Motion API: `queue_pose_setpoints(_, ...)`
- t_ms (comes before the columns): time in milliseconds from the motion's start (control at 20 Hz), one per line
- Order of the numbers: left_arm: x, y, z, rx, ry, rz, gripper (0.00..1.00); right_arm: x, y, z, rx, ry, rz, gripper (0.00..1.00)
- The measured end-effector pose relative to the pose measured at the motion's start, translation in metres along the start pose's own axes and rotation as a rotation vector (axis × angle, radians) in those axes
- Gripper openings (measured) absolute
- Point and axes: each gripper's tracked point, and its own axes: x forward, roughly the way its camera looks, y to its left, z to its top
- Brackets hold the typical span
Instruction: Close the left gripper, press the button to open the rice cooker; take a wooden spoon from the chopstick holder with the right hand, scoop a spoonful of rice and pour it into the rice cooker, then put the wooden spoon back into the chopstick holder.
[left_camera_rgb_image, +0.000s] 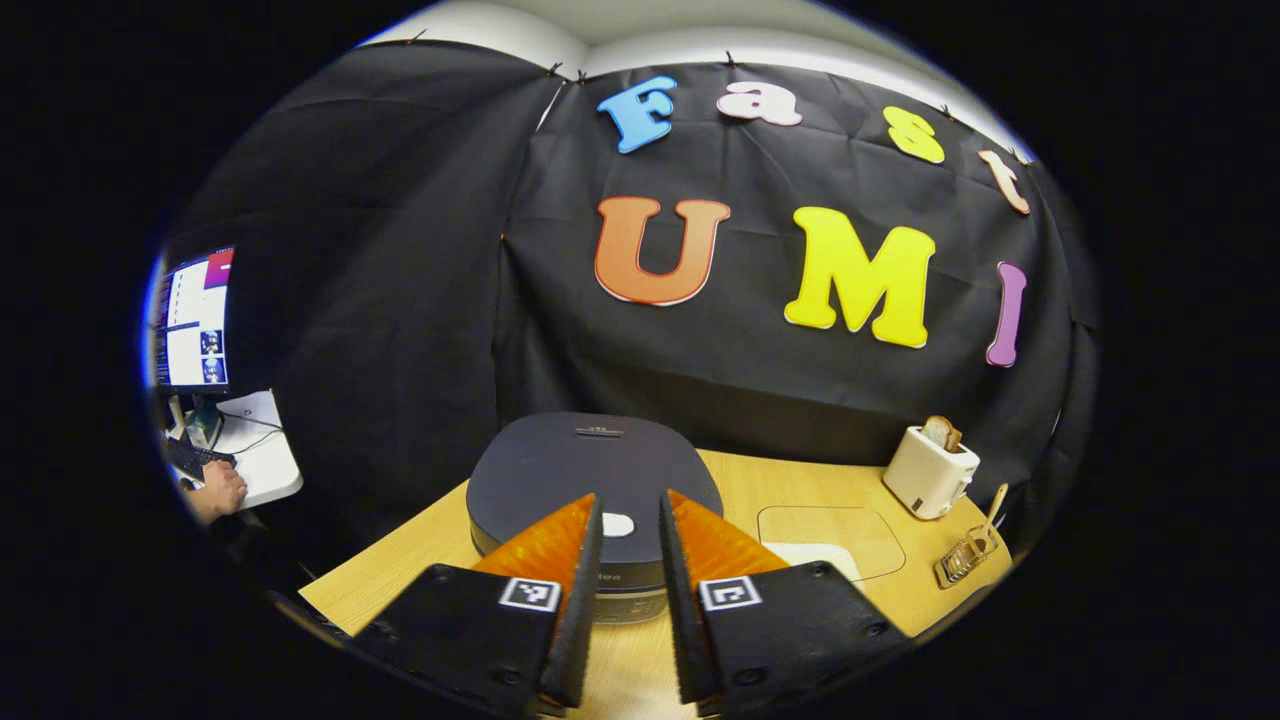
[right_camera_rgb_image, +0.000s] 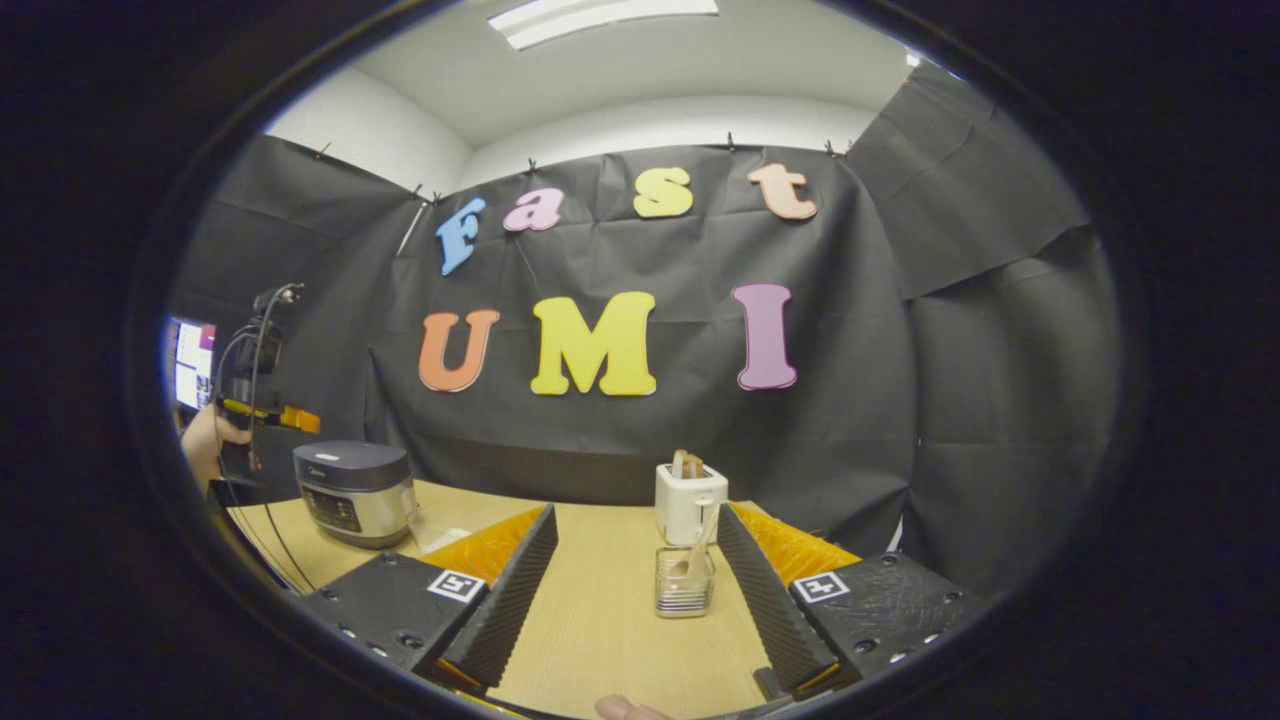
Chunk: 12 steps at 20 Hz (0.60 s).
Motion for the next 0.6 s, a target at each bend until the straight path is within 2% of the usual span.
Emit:
queue_pose_setpoints(50,0.010,0.005,-0.003,0.008,0.030,0.011,0.27,0.000,0.000,0.001,0.000,0.002,0.002,0.96)
queue_pose_setpoints(100,0.020,0.010,-0.010,0.000,0.063,0.026,0.10,-0.001,0.000,0.000,0.001,0.002,0.004,0.96)
queue_pose_setpoints(150,0.025,0.003,-0.018,-0.009,0.106,-0.017,0.03,-0.001,0.000,0.001,0.002,0.001,0.006,0.96)
queue_pose_setpoints(300,0.030,0.005,-0.039,0.017,0.182,-0.004,0.03,-0.001,-0.001,0.002,0.003,-0.004,0.007,0.96)
queue_pose_setpoints(350,0.032,0.005,-0.035,0.037,0.159,0.002,0.03,0.000,-0.001,0.003,0.005,-0.006,0.010,0.96)
queue_pose_setpoints(600,0.036,0.007,-0.038,0.106,0.215,0.031,0.02,-0.001,0.003,0.000,0.017,0.006,0.026,0.95)
